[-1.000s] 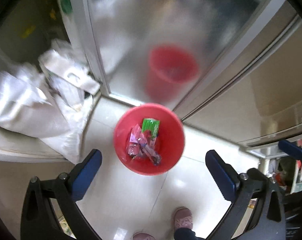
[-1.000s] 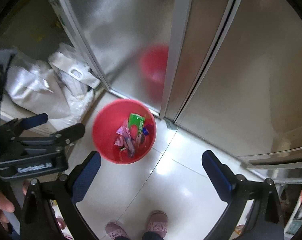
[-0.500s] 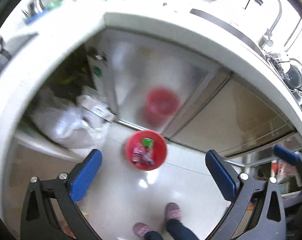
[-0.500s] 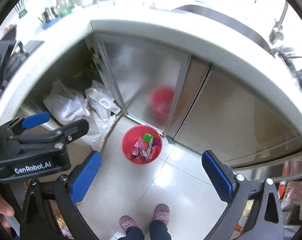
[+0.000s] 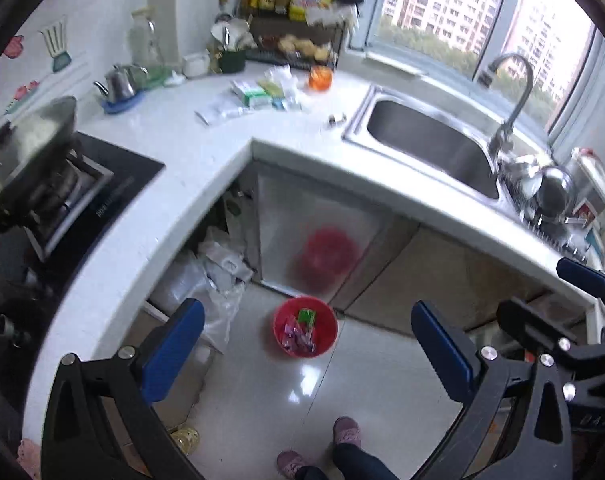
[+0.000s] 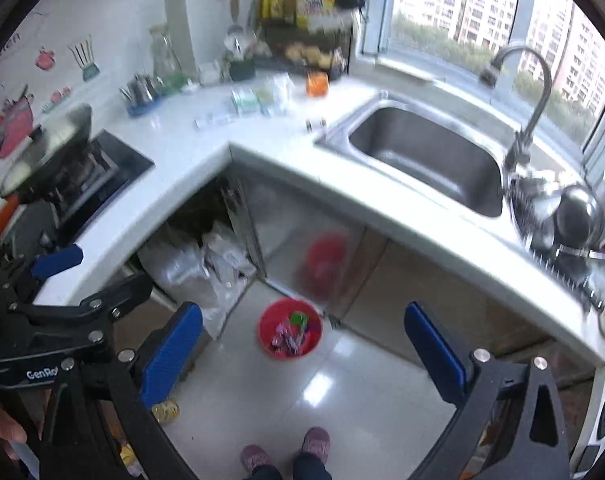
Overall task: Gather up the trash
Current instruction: 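Raise both tools back up to the counter beside the sink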
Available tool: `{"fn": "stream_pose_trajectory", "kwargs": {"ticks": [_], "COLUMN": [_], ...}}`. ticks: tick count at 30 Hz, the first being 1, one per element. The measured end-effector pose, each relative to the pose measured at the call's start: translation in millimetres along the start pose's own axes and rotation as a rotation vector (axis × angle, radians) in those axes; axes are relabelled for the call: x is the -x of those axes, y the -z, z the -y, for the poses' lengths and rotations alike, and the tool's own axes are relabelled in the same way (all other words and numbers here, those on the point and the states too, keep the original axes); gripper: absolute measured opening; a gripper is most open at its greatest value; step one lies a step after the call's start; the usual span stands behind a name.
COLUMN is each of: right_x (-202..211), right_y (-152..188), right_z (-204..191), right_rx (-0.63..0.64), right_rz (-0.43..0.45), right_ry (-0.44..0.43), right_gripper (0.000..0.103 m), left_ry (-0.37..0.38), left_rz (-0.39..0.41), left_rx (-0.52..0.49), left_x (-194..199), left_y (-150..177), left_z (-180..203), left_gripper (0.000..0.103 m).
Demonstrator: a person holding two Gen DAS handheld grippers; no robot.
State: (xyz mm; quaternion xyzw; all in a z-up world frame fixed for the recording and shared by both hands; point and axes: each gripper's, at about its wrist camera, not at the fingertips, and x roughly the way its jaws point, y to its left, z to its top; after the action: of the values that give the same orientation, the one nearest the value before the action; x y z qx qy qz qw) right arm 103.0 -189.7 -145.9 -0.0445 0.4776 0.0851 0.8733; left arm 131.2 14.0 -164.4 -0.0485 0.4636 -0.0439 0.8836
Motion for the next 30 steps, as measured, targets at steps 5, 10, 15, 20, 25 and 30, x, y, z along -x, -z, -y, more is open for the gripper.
{"fn": "stream_pose_trajectory", "kwargs": {"ticks": [5,10,15,20,25,30], "right_x": [14,14,-16,-69,-136,-188], "right_y": [-34,-69,-109,-164,-223,-265], "right_z": [-6,-10,-1,13,21,26], "right_rx": [0.005,0.029,0.061,0.093,0.153,0.191], "right_rz": [0.060,0.103,0.122,0.085,0.021,-0.023], "right_ry": [-0.028,-0.063,-0.098,-0.149,-0.185,-0.206], "right_gripper": [0.101,0.101,0.101,0.101,0.101,0.101], "left_ry": [-0.040,-0.069,-0.109,-0.146,-0.188,-0.209], "left_rz": [0.048,0.085,0.085,0.061,0.015,-0.029], "left_rx": [0.008,0.041,0.059,0.123,0.224,0.280], "left_x": [27,34,12,-39,-98,-150], "left_y": [-28,-62,-97,-150,-197,-228], "left_z": [-11,-22,-26,-36,-48,-62], "left_gripper": [0.102,0.102,0.102,0.102,0.102,0.102]}}
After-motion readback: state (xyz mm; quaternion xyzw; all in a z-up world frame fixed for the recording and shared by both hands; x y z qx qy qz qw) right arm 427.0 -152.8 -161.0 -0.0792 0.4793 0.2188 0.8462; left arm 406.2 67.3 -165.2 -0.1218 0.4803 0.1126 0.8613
